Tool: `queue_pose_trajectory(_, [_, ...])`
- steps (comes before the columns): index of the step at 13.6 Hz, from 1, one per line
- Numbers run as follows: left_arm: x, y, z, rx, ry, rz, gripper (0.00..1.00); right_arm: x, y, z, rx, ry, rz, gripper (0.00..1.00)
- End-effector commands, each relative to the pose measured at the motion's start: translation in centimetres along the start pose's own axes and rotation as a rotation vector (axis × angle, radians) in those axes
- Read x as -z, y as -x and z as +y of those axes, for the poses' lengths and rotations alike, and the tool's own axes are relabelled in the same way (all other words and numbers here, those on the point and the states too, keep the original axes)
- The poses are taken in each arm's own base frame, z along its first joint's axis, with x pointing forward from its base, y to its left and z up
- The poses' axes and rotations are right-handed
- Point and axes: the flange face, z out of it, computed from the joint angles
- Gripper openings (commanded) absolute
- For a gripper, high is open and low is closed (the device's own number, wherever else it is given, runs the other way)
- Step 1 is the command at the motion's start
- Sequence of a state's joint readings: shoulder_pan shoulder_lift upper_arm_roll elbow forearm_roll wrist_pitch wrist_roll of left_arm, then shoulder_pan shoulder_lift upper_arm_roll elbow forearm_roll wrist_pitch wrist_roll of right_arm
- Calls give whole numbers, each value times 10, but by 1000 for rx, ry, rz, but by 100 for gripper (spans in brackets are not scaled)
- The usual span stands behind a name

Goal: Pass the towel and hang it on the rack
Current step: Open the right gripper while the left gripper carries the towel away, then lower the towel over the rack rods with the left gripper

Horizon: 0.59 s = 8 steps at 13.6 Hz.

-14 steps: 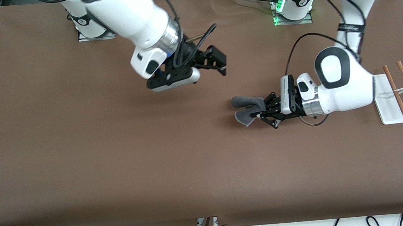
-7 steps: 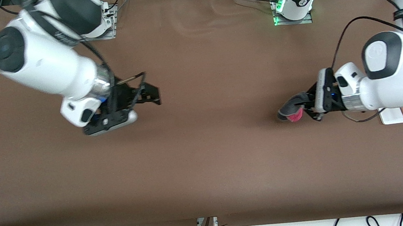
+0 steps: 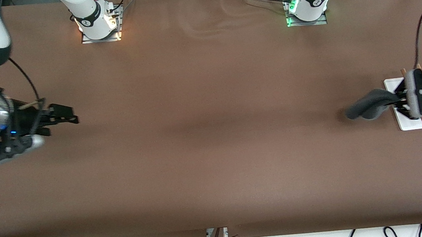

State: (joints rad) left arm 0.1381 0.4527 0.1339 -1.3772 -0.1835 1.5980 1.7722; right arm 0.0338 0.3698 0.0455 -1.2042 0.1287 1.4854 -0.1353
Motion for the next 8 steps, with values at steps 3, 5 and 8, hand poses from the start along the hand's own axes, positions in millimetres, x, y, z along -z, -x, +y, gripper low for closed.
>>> queue_pose_trajectory(3, [16, 113, 7, 190, -41, -93, 0, 35, 47, 18, -21, 260, -11, 100])
queue_pose_trajectory(5, [-1, 167, 13, 265, -34, -83, 0, 32, 51, 27, -32, 288, -24, 100])
queue_pose_trajectory(8, [-20, 202, 13, 311, -50, -92, 0, 45, 69, 42, -64, 279, -14, 100])
